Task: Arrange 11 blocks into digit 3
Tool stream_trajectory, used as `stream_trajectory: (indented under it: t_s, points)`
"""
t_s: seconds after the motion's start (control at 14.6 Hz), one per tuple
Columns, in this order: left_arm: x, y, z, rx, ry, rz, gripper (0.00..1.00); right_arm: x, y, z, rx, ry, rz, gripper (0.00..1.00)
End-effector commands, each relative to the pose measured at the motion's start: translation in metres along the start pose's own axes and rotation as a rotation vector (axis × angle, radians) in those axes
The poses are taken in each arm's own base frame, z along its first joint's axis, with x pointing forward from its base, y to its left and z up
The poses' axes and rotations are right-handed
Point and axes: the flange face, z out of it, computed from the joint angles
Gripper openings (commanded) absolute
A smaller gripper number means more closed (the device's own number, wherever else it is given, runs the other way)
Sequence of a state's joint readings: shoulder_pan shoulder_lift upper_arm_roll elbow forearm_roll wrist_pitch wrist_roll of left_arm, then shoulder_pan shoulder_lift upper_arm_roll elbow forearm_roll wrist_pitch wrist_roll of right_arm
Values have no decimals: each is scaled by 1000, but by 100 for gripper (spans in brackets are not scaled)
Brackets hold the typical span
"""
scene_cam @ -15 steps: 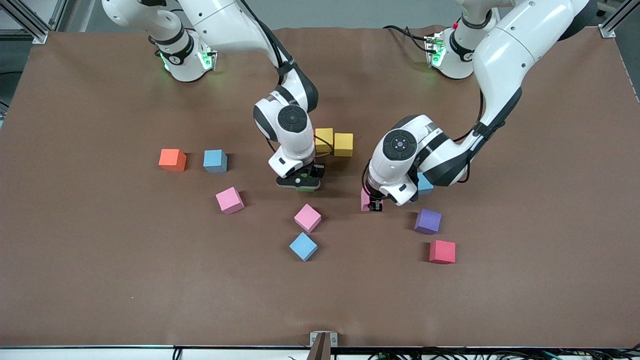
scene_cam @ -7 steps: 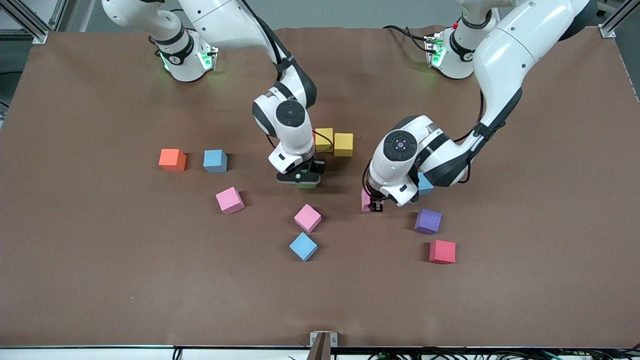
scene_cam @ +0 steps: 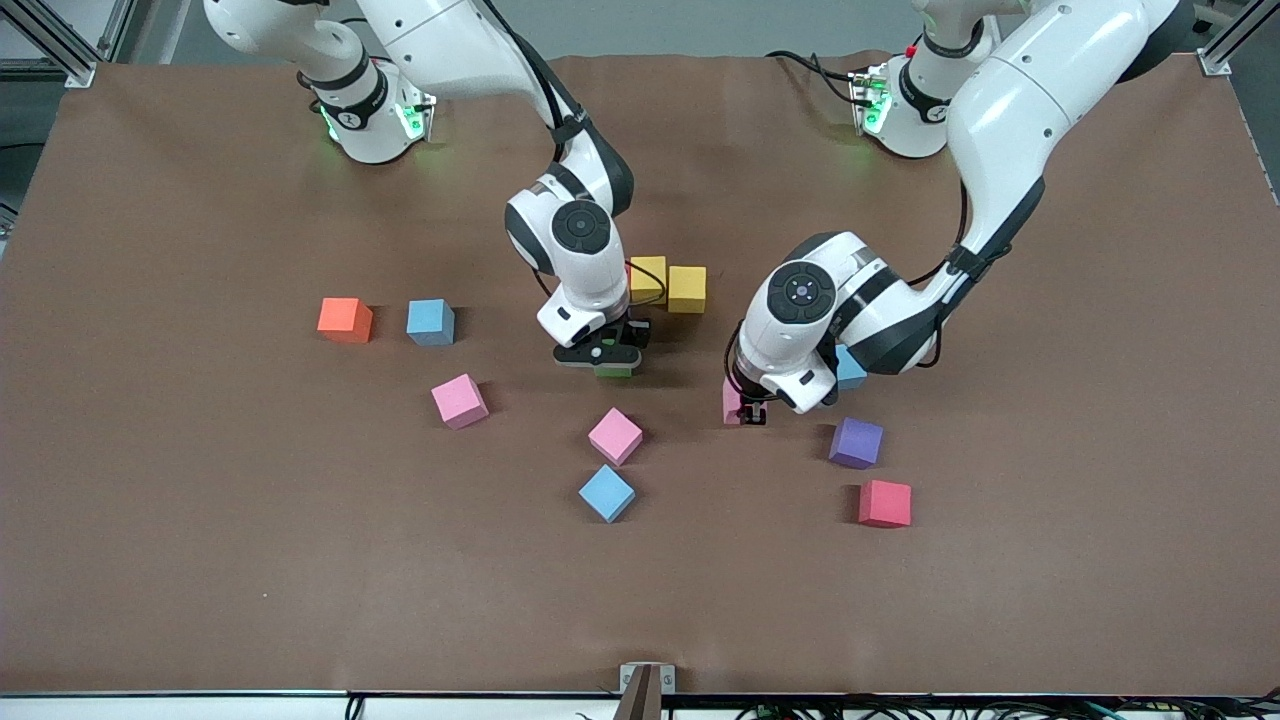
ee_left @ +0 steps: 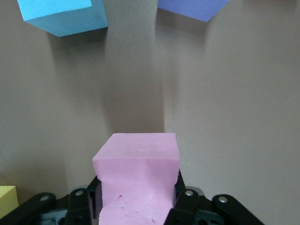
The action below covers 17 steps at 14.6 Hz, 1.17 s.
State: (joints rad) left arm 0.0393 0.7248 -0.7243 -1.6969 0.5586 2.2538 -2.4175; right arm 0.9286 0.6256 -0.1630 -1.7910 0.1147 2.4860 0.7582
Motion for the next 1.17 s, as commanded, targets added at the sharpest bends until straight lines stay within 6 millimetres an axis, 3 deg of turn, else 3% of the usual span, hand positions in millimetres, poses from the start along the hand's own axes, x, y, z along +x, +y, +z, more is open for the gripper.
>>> stream_trajectory:
  t_s: [0.0,0.82,1.1]
  points:
    - [-3,4,-2,-2,-1,-8,37,-20,9,17,-39,-53,-14,0]
    - [-2,7,-4,-9,-4,-11,37,-21,7,18,-47,-62,-18,0]
    - [-1,7,-4,-9,-3,-12,37,-20,5,15,-42,-57,-20,8]
